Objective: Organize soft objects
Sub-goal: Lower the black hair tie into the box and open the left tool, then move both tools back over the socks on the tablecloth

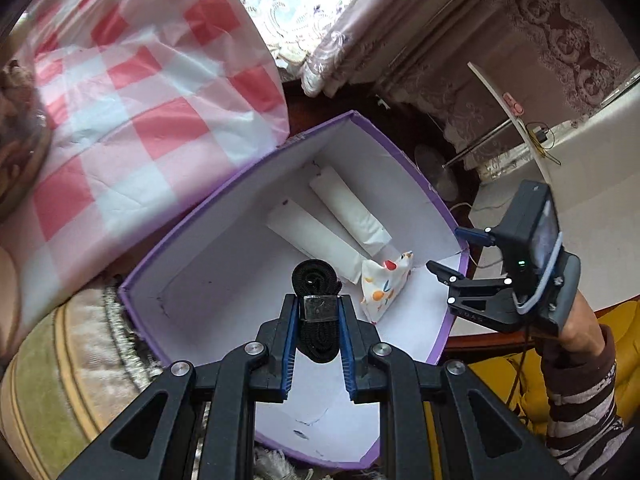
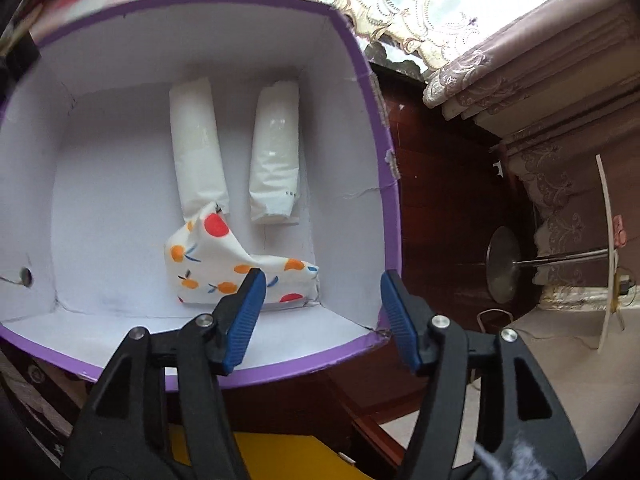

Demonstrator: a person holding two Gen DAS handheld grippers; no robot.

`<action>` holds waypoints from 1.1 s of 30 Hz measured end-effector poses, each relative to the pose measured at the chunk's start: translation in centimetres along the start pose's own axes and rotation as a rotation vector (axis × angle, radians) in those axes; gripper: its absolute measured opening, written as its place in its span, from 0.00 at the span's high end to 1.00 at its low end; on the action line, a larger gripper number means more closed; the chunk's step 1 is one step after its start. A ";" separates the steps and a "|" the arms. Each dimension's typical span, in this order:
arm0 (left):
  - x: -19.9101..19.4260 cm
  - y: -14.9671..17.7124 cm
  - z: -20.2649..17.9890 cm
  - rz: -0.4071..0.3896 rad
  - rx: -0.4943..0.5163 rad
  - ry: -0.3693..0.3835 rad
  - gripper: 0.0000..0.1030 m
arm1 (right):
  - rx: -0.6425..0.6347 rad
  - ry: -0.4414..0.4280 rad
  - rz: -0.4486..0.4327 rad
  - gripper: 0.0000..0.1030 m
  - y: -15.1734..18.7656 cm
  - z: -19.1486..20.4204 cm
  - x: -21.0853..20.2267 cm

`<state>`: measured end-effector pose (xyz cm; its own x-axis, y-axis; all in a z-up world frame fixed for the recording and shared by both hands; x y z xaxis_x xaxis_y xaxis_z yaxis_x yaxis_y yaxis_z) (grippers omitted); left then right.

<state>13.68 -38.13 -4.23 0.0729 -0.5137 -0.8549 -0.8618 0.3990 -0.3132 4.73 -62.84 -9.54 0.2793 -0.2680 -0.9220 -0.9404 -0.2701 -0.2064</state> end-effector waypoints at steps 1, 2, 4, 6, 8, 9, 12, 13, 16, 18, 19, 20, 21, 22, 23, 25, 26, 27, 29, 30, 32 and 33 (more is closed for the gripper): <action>1.1 -0.5 -0.3 0.033 -0.001 -0.017 0.81 | 0.038 -0.037 -0.025 0.36 0.0 -0.2 -0.5; 2.3 -1.0 -0.5 0.060 0.005 -0.037 0.81 | 0.075 -0.092 -0.045 0.36 0.1 -0.3 -1.0; 5.2 -1.8 -1.0 0.134 0.043 -0.087 0.81 | 0.143 -0.186 -0.084 0.36 0.4 -0.6 -1.9; 8.3 -2.4 -1.5 0.218 0.088 -0.136 0.81 | 0.171 -0.222 -0.113 0.36 0.6 -0.2 -2.4; 11.0 -2.5 -1.8 0.291 0.151 -0.174 0.81 | 0.175 -0.283 -0.117 0.36 1.1 0.9 -2.7; 12.4 -2.5 -2.0 0.325 0.176 -0.193 0.81 | 0.170 -0.311 -0.113 0.36 1.2 1.7 -2.7; 15.5 -3.0 -2.2 0.367 0.240 -0.249 0.80 | 0.155 -0.350 -0.105 0.36 1.6 3.8 -2.6; 16.3 -3.3 -2.1 0.366 0.260 -0.271 0.80 | 0.159 -0.366 -0.104 0.36 1.7 4.3 -2.4; 17.6 -4.8 -2.0 0.310 0.257 -0.254 0.79 | 0.176 -0.402 -0.097 0.36 1.9 5.2 -2.0; 17.7 -5.6 -2.1 0.259 0.279 -0.259 0.78 | 0.176 -0.412 -0.092 0.36 2.0 5.6 -1.9; 17.6 -5.6 -2.1 0.261 0.278 -0.262 0.71 | 0.179 -0.413 -0.084 0.36 2.0 5.9 -1.8; 17.5 -5.5 -2.0 0.271 0.275 -0.252 0.66 | 0.177 -0.408 -0.079 0.36 1.9 5.9 -1.7; 17.2 -5.2 -2.1 0.276 0.278 -0.242 0.53 | 0.172 -0.403 -0.079 0.36 1.9 6.1 -1.8; 16.7 -5.0 -2.2 0.265 0.289 -0.248 0.42 | 0.170 -0.404 -0.079 0.36 1.8 6.2 -1.8; 16.2 -4.9 -2.3 0.248 0.301 -0.264 0.38 | 0.171 -0.408 -0.079 0.36 1.7 6.2 -1.8; 15.1 -4.7 -2.6 0.223 0.317 -0.286 0.35 | 0.175 -0.404 -0.079 0.36 1.5 6.3 -2.0; 14.5 -4.5 -2.7 0.217 0.317 -0.283 0.35 | 0.176 -0.402 -0.082 0.36 1.4 6.1 -2.0; 13.9 -4.3 -2.9 0.210 0.315 -0.275 0.35 | 0.178 -0.404 -0.086 0.36 1.3 6.2 -2.2; 11.8 -4.0 -3.4 0.174 0.319 -0.254 0.35 | 0.184 -0.402 -0.090 0.36 1.2 6.3 -2.6; 10.5 -3.9 -3.6 0.145 0.322 -0.242 0.35 | 0.186 -0.403 -0.094 0.36 1.0 6.2 -2.8; 7.2 -3.5 -4.2 0.066 0.325 -0.212 0.35 | 0.196 -0.401 -0.100 0.36 0.7 6.2 -3.2; 5.7 -3.2 -4.3 0.034 0.324 -0.195 0.35 | 0.203 -0.396 -0.110 0.36 0.4 6.2 -3.5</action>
Point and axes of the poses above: each gripper's, at about its wrist camera, not at the fingertips, and x roughly the way its jaws point, z to its left, y to its underside, the point moved 2 cm from there along x, roughly the way its jaws point, and after that the axes turned 3 degrees about x, right-handed, at the moved point
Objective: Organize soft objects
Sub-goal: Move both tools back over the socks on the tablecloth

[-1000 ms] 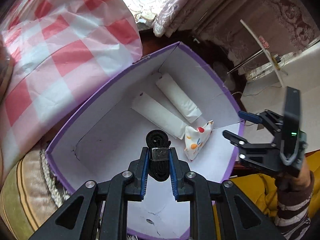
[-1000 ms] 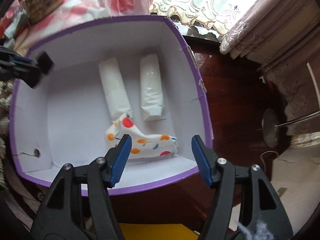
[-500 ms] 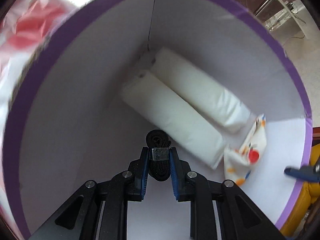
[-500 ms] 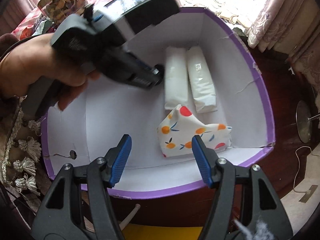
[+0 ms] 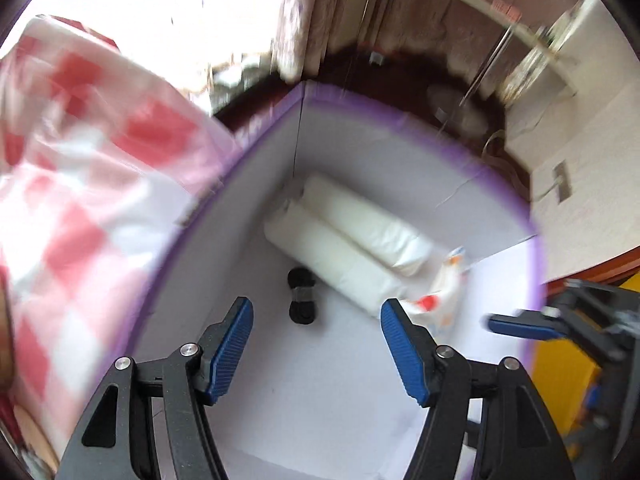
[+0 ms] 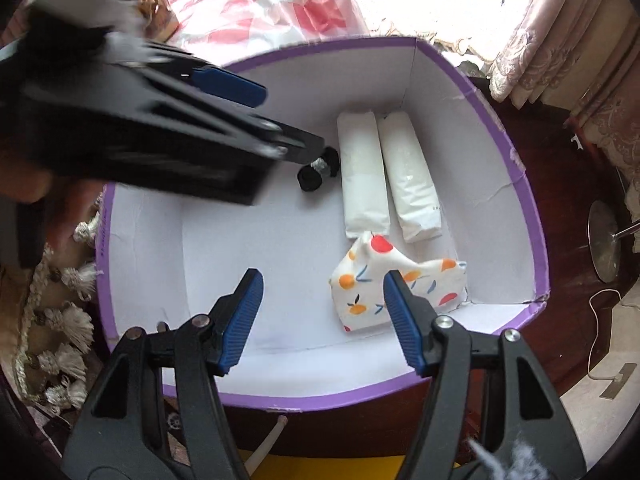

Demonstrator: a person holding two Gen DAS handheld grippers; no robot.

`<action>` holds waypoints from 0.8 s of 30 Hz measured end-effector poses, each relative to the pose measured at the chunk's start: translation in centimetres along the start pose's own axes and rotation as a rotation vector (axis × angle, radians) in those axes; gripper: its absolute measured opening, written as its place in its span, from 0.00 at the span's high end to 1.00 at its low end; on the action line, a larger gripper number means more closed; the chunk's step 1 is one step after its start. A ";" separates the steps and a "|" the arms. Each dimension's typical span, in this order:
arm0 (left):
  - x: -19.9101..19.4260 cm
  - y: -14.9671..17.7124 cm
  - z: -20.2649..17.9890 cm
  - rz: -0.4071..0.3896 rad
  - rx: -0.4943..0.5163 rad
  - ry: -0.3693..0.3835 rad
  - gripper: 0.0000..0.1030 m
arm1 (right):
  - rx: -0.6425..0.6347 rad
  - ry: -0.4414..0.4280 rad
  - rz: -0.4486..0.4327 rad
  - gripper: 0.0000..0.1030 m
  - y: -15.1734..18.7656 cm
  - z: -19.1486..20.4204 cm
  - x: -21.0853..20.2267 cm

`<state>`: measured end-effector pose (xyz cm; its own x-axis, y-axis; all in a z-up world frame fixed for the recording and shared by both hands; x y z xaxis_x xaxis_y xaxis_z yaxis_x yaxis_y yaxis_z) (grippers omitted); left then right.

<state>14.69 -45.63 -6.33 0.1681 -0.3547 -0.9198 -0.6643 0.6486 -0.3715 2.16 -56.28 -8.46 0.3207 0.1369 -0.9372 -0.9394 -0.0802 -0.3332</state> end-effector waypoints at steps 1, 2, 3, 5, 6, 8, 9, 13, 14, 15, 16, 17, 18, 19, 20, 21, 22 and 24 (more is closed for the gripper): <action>-1.3 0.2 0.0 -0.035 -0.006 0.009 0.35 | 0.005 -0.002 -0.017 0.36 -0.3 0.3 -0.5; -2.9 1.0 0.1 -0.074 -0.013 0.015 0.35 | 0.010 -0.006 -0.030 0.36 -0.5 0.5 -0.8; -4.5 1.6 0.5 -0.113 -0.023 0.011 0.35 | 0.016 -0.012 -0.048 0.36 -0.9 0.8 -1.3; -7.5 3.3 1.9 -0.176 -0.055 0.001 0.35 | 0.019 -0.026 -0.078 0.36 -1.7 1.7 -2.3; -8.9 4.2 3.1 -0.204 -0.076 -0.001 0.35 | 0.016 -0.035 -0.089 0.36 -2.2 2.3 -2.6; -10.1 4.2 4.6 -0.243 -0.125 -0.008 0.35 | -0.002 -0.049 -0.103 0.36 -3.5 3.6 -3.0; -11.1 5.6 5.9 -0.258 -0.159 -0.015 0.35 | -0.023 -0.059 -0.111 0.36 -4.1 4.7 -3.3; -13.7 9.4 10.3 -0.293 -0.263 -0.043 0.35 | -0.106 -0.118 -0.133 0.35 -6.5 9.0 -4.4; -14.4 10.5 11.7 -0.304 -0.291 -0.045 0.35 | -0.126 -0.134 -0.139 0.35 -7.1 10.3 -4.7; -15.3 12.1 13.2 -0.315 -0.326 -0.054 0.35 | -0.152 -0.150 -0.145 0.35 -7.7 11.7 -5.1; -16.1 13.1 14.2 -0.322 -0.356 -0.065 0.35 | -0.177 -0.161 -0.153 0.35 -8.1 13.0 -5.4; -16.7 14.5 15.4 -0.327 -0.388 -0.073 0.35 | -0.203 -0.173 -0.161 0.34 -8.5 14.2 -5.7; -17.4 16.0 16.9 -0.334 -0.427 -0.074 0.35 | -0.227 -0.188 -0.168 0.32 -8.8 15.6 -6.0; -17.9 17.3 18.0 -0.339 -0.459 -0.078 0.35 | -0.251 -0.207 -0.173 0.29 -9.3 17.0 -6.3; -18.4 18.7 19.1 -0.342 -0.490 -0.090 0.35 | -0.266 -0.221 -0.177 0.28 -9.6 18.1 -6.5; -18.9 20.0 20.3 -0.343 -0.518 -0.107 0.35 | -0.279 -0.230 -0.179 0.27 -10.0 19.1 -6.5; -19.3 21.2 21.3 -0.344 -0.545 -0.119 0.35 | -0.295 -0.239 -0.177 0.26 -10.3 20.3 -6.4; -19.9 23.2 23.1 -0.348 -0.594 -0.140 0.35 | -0.332 -0.257 -0.167 0.24 -10.9 22.8 -5.9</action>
Point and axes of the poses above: each gripper's, at about its wrist camera, not at the fingertips, and x roughly the way its jaws point, z to its left, y to its underside, the point moved 2 cm from there along x, roughly the way its jaws point, and after that the axes turned 3 degrees about x, right-handed, at the moved point
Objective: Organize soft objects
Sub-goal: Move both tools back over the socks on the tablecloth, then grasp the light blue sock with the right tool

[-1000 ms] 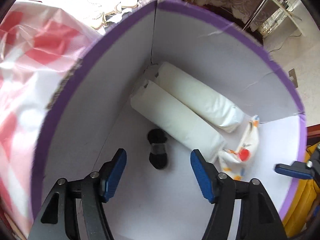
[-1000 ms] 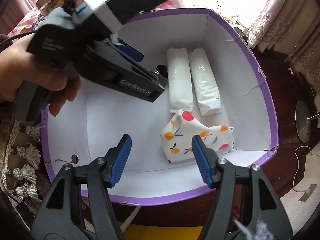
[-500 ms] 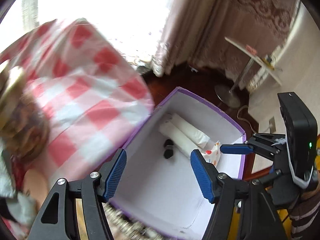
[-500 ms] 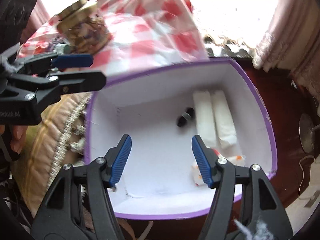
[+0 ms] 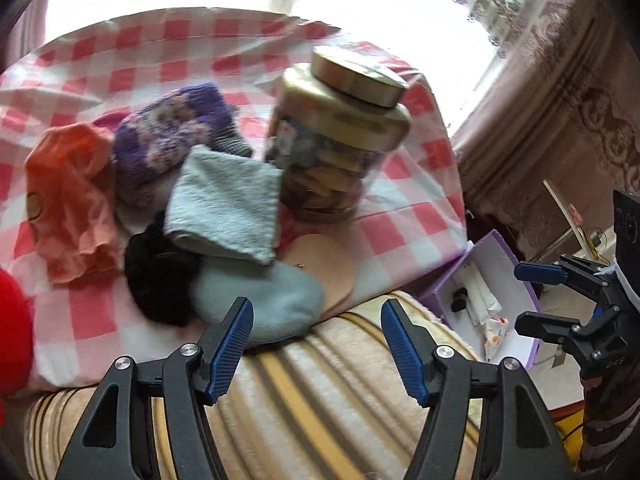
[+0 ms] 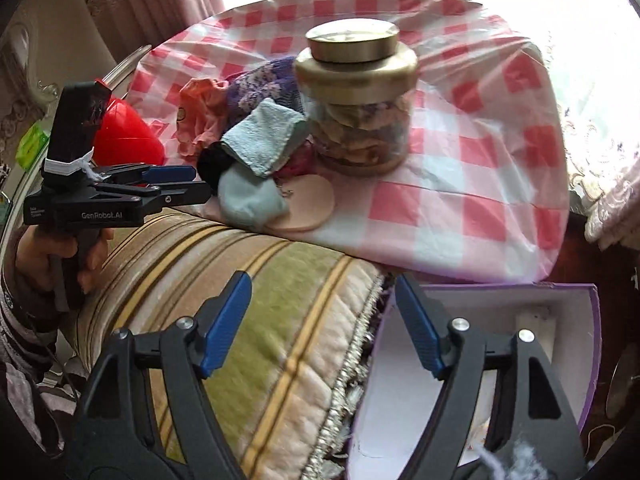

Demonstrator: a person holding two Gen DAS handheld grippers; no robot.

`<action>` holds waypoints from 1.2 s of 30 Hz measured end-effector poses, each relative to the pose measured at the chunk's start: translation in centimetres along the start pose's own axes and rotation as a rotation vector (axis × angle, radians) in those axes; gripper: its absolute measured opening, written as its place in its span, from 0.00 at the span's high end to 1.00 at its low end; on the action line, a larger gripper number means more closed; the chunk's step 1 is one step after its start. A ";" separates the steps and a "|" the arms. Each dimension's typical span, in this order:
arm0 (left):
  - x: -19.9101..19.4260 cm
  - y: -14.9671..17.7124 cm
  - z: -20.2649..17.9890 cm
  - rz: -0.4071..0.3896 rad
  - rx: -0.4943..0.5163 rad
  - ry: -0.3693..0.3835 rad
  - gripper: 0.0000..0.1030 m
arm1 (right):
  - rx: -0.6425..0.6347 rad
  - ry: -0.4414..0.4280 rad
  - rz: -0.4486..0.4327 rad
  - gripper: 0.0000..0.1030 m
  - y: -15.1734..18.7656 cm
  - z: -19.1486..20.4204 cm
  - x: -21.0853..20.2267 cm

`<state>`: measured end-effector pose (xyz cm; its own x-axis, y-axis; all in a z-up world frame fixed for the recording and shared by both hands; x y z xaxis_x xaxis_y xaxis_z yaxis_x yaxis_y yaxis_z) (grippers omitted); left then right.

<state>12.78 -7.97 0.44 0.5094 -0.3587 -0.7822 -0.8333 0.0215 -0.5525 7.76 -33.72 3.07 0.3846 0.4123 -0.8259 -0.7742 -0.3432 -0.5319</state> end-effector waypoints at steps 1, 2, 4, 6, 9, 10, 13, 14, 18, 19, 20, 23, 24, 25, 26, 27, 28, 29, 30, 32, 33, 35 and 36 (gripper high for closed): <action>-0.3 0.2 1.3 -0.005 -0.022 -0.013 0.35 | -0.015 -0.011 0.005 0.22 -0.5 0.9 0.6; -0.7 0.3 2.4 -0.013 -0.040 -0.022 0.35 | -0.032 -0.022 0.011 0.21 -1.1 1.8 1.3; -1.2 0.6 4.1 -0.024 -0.067 -0.027 0.35 | -0.056 -0.033 0.029 0.21 -2.1 3.2 2.7; -1.6 1.0 5.6 -0.034 -0.100 -0.041 0.35 | -0.081 -0.039 0.052 0.20 -2.9 4.6 4.2; -2.2 1.6 7.5 -0.041 -0.150 -0.056 0.35 | -0.142 -0.035 0.091 0.18 -4.2 6.9 7.0; -2.3 1.8 8.0 -0.042 -0.161 -0.057 0.35 | -0.163 -0.034 0.104 0.18 -4.5 7.5 7.9; -2.6 2.6 9.1 -0.043 -0.187 -0.051 0.35 | -0.221 -0.039 0.147 0.18 -5.3 9.2 10.5; -2.7 2.7 9.4 -0.044 -0.196 -0.046 0.35 | -0.240 -0.038 0.159 0.18 -5.6 9.6 11.4; -2.9 3.1 10.2 -0.055 -0.229 -0.033 0.35 | -0.276 0.011 0.215 0.18 -6.3 10.1 14.7; -2.9 3.2 10.4 -0.056 -0.235 -0.029 0.35 | -0.284 0.014 0.225 0.18 -6.4 10.3 15.3; -2.8 3.2 10.6 -0.055 -0.241 -0.026 0.35 | -0.289 0.025 0.236 0.18 -6.5 10.3 15.9; -2.5 3.4 10.8 -0.050 -0.250 -0.011 0.35 | -0.309 0.035 0.262 0.18 -6.5 10.7 17.3; -2.4 3.4 10.7 -0.048 -0.249 -0.008 0.35 | -0.316 0.034 0.269 0.18 -6.4 10.9 17.7; -2.2 3.4 10.7 -0.045 -0.247 -0.004 0.35 | -0.320 0.039 0.277 0.18 -6.4 10.9 18.2; -2.2 3.4 10.8 -0.043 -0.248 -0.001 0.35 | -0.324 0.045 0.284 0.20 -6.3 11.0 18.6; -2.1 3.5 10.8 -0.042 -0.250 0.001 0.35 | -0.330 0.049 0.285 0.32 -6.3 11.1 18.8; -2.1 3.5 10.9 -0.043 -0.254 0.005 0.35 | -0.337 0.050 0.280 0.42 -6.4 11.3 18.8; -2.2 3.5 11.0 -0.044 -0.260 0.008 0.35 | -0.346 0.062 0.273 0.46 -6.4 11.4 18.7; -2.1 3.5 11.1 -0.044 -0.264 0.010 0.35 | -0.349 0.073 0.263 0.53 -6.4 11.4 18.5; -2.1 3.6 11.2 -0.043 -0.270 0.013 0.35 | -0.335 0.052 0.258 0.60 -6.5 11.3 18.1; -2.0 3.5 11.2 -0.042 -0.271 0.013 0.35 | -0.331 0.045 0.255 0.63 -6.5 11.3 17.7; -2.1 3.6 11.0 -0.042 -0.264 0.010 0.35 | -0.334 0.043 0.246 0.66 -6.4 11.3 17.0; -2.1 3.6 10.9 -0.042 -0.261 0.009 0.35 | -0.336 0.043 0.239 0.68 -6.3 11.3 16.6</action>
Point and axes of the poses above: each gripper's, at about its wrist camera, not at the fingertips, and x roughly the way its jaws point, z to its left, y to its underside, the point moved 2 cm from there along x, roughly the way its jaws point, and after that the axes turned 3 degrees about x, right-handed, at the moved point
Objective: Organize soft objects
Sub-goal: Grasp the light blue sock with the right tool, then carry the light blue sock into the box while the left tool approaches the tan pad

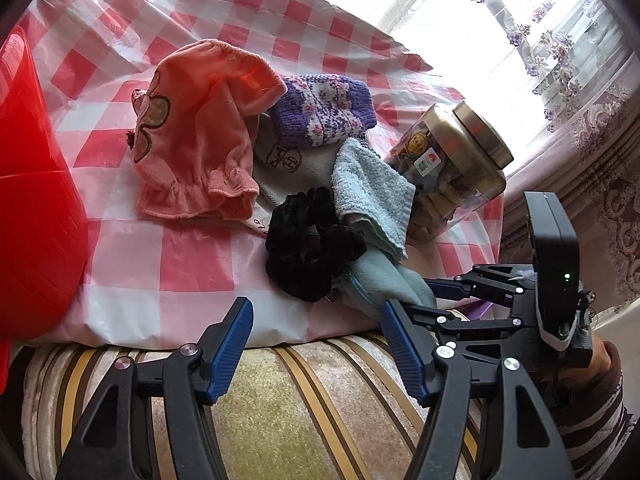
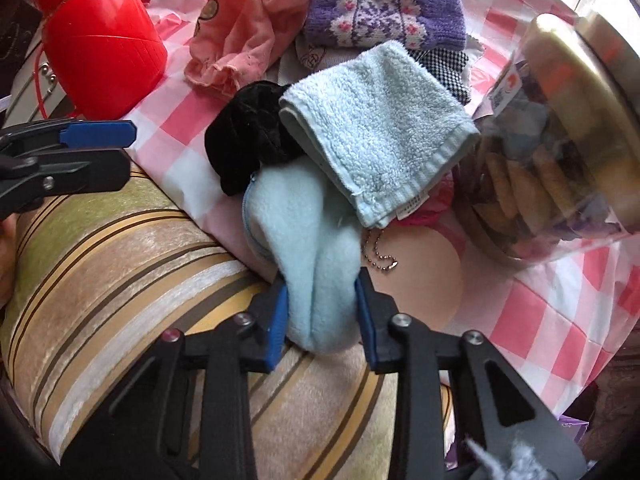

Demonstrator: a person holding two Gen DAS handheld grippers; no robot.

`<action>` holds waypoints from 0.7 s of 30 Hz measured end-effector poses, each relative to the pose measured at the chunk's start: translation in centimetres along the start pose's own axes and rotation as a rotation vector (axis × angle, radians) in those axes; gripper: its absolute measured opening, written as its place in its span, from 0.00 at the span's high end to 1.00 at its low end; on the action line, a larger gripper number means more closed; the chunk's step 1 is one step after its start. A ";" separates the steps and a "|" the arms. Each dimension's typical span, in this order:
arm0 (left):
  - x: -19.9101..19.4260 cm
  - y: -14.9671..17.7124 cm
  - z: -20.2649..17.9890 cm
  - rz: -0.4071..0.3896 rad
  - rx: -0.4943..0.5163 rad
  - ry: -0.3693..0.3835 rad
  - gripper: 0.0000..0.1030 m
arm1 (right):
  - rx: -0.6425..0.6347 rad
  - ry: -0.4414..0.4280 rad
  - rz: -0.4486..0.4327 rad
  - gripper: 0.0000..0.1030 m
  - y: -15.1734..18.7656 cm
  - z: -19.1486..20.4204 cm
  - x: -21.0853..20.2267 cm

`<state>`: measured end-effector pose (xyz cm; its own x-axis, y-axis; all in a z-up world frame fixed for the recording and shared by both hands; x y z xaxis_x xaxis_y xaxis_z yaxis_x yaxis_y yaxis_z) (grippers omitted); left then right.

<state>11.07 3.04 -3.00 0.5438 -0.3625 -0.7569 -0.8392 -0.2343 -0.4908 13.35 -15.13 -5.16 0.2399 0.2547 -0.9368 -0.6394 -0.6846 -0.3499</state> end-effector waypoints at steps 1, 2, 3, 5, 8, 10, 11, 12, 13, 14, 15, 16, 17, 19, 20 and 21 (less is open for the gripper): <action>0.0 0.0 0.0 -0.001 0.003 -0.003 0.35 | 0.000 -0.001 -0.007 0.68 0.2 -0.1 -0.5; 0.0 0.0 -0.1 -0.001 0.005 -0.004 0.35 | 0.001 -0.004 -0.013 0.69 0.4 -0.2 -0.9; 0.0 0.0 -0.2 0.000 0.008 -0.005 0.35 | 0.003 -0.005 -0.018 0.69 0.5 -0.3 -1.3; -0.1 0.1 -0.4 -0.001 0.013 -0.009 0.35 | 0.004 -0.009 -0.036 0.69 1.0 -0.5 -2.4; 0.0 0.1 -0.9 0.003 0.025 -0.001 0.35 | 0.007 -0.009 -0.057 0.70 1.7 -1.1 -4.3; 0.0 0.1 -1.2 0.006 0.032 0.005 0.35 | 0.019 -0.006 -0.072 0.70 2.4 -1.7 -5.5; 0.1 0.1 -1.4 0.008 0.035 0.006 0.35 | 0.030 -0.002 -0.079 0.70 2.9 -2.1 -6.1; 0.2 0.1 -1.7 0.011 0.040 0.007 0.35 | 0.041 0.003 -0.085 0.70 3.2 -2.4 -6.6; 0.3 0.0 -1.9 0.014 0.045 0.008 0.35 | 0.055 0.008 -0.093 0.70 3.7 -2.9 -7.2; 0.4 0.0 -2.2 0.015 0.053 0.010 0.35 | 0.069 0.012 -0.100 0.70 4.1 -3.3 -7.6; 0.5 -0.1 -2.7 0.018 0.067 0.015 0.35 | 0.084 0.015 -0.106 0.70 4.6 -3.8 -8.1; 0.6 -0.1 -3.2 0.021 0.079 0.014 0.35 | 0.102 0.021 -0.111 0.70 5.2 -4.4 -8.6; 0.9 -0.1 -3.9 0.028 0.100 0.019 0.35 | 0.121 0.028 -0.117 0.70 5.7 -4.8 -8.8; 1.6 -0.2 -5.3 0.048 0.148 0.031 0.35 | 0.162 0.042 -0.128 0.70 7.0 -5.9 -9.6; 2.0 -0.3 -6.0 0.061 0.172 0.036 0.35 | 0.185 0.050 -0.134 0.70 7.8 -6.6 -10.0; 2.6 -0.4 -7.0 0.080 0.201 0.039 0.35 | 0.208 0.058 -0.138 0.70 8.5 -7.2 -10.4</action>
<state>12.84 -4.11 -1.81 0.4717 -0.4086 -0.7814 -0.8606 -0.0202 -0.5090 10.69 -28.57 1.56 0.3733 0.2921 -0.8805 -0.7328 -0.4892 -0.4730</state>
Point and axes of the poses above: each gripper's, at about its wrist camera, not at the fingertips, and x roughly the way its jaws point, z to its left, y to its underside, the point moved 2 cm from there along x, roughly the way its jaws point, and after that the axes turned 3 degrees about x, right-handed, at the moved point
